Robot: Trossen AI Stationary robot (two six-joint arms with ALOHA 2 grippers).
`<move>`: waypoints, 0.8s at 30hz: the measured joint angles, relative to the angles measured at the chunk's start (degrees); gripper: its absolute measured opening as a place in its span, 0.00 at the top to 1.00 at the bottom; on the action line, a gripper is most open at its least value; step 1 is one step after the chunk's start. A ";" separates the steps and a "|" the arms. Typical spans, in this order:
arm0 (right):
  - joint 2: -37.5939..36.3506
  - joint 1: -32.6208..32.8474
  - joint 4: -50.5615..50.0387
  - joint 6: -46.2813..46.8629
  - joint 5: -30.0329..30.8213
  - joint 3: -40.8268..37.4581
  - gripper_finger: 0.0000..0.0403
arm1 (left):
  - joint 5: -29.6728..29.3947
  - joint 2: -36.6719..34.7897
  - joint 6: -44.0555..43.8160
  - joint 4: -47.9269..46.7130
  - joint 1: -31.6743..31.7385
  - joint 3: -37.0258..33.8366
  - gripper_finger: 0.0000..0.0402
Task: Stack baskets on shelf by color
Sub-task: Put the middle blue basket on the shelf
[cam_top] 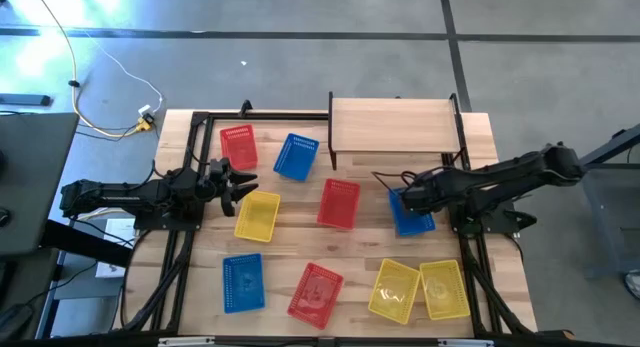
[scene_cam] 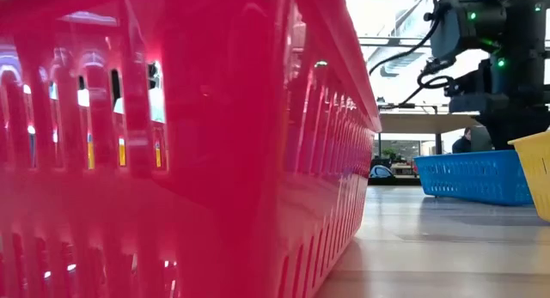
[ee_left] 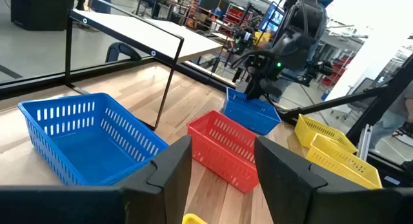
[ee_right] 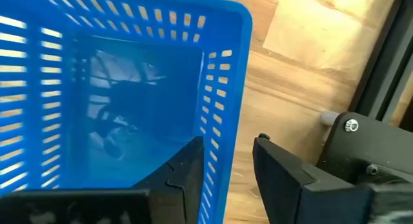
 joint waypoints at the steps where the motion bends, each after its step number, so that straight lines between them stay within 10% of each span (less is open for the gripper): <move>1: 0.74 0.00 0.11 -0.14 -0.41 0.00 0.71 | 0.00 0.00 0.00 0.00 0.02 0.00 0.61; 13: 4.57 -0.02 0.93 -1.04 -5.29 0.24 0.98 | 0.00 0.00 0.00 0.00 0.02 0.00 0.61; 24: 3.24 0.02 -2.23 -1.59 -7.73 7.89 1.00 | 0.02 0.00 0.00 0.00 0.02 0.00 0.61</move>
